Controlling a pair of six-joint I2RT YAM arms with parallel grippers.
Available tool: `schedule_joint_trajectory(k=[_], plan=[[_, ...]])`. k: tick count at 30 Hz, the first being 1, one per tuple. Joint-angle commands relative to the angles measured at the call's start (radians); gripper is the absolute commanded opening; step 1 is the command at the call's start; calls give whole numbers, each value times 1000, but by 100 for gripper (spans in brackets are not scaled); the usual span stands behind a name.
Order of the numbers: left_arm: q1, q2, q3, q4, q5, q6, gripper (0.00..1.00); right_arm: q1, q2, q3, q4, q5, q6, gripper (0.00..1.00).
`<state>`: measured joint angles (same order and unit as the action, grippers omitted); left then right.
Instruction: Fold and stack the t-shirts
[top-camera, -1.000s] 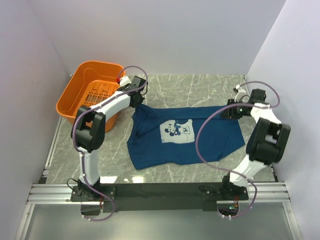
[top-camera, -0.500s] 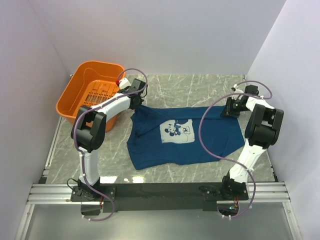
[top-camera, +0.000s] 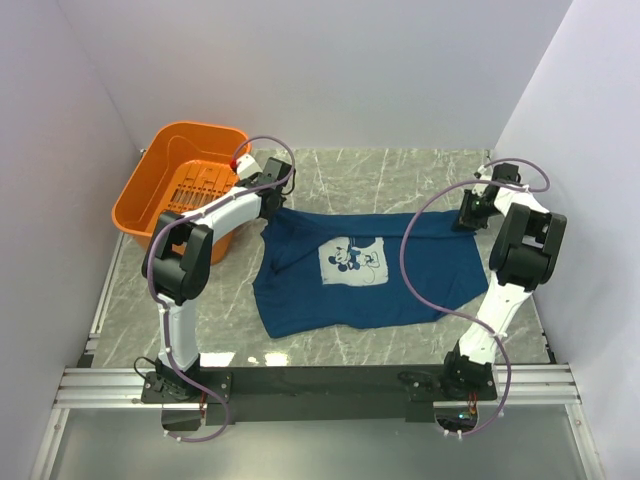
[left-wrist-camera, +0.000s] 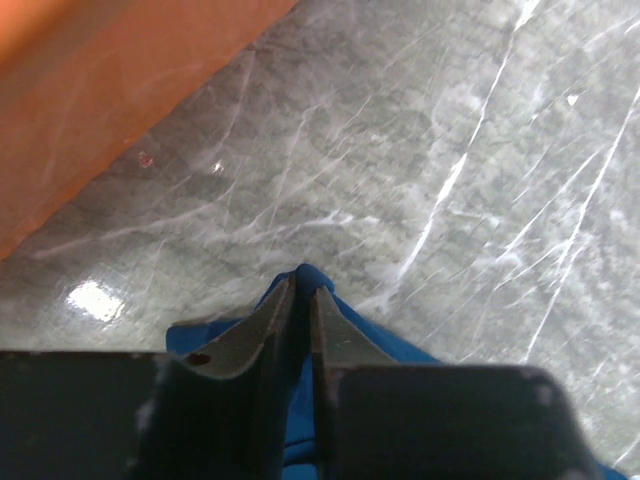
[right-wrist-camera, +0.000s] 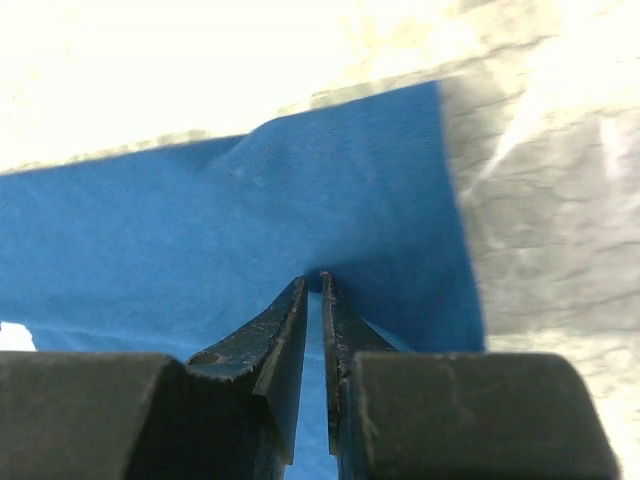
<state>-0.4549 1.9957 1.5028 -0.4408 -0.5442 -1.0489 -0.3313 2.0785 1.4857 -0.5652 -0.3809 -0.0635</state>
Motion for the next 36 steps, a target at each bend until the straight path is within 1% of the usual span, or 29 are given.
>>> schedule_joint_trajectory(k=[1, 3, 9, 16, 18, 20, 22, 25, 27, 28, 29, 30, 31, 32, 33, 36], plan=[[4, -38, -9, 53, -43, -17, 17, -20, 25, 57, -30, 50, 27, 19], [5, -47, -19, 76, -40, -23, 25, -25, 29, 59, -32, 50, 27, 19], [7, -106, -65, 129, -26, -26, 38, -31, 37, 65, -38, 50, 27, 19], [5, -181, -110, 140, -51, -28, 42, -46, 43, 79, -47, 36, 30, 19], [7, -183, -110, 122, -48, -31, 46, -51, 45, 81, -47, 33, 31, 19], [10, -187, -110, 116, -39, -33, 46, -52, 46, 84, -48, 31, 34, 19], [12, -192, -119, 109, -30, -45, 51, -51, 48, 85, -50, 28, 36, 19], [18, -205, -134, 119, 7, -57, 52, -54, 49, 87, -50, 27, 36, 19], [19, -218, -147, 138, 26, -33, 52, -54, 51, 88, -51, 25, 34, 19], [18, -233, -165, 195, 76, -5, 52, -54, 54, 88, -53, 22, 33, 19], [18, -241, -177, 232, 110, 83, 53, -54, 54, 90, -56, 22, 31, 19], [18, -247, -203, 258, 137, 113, 56, -54, 55, 90, -56, 19, 30, 19], [19, -264, -219, 307, 197, 139, 57, -54, 54, 90, -58, 16, 28, 19], [19, -271, -237, 333, 234, 205, 61, -52, 54, 88, -56, 14, 27, 19], [19, -281, -272, 362, 265, 231, 63, -54, 54, 88, -58, 11, 27, 19], [24, -288, -311, 396, 323, 297, 64, -54, 52, 85, -56, 5, 24, 19]])
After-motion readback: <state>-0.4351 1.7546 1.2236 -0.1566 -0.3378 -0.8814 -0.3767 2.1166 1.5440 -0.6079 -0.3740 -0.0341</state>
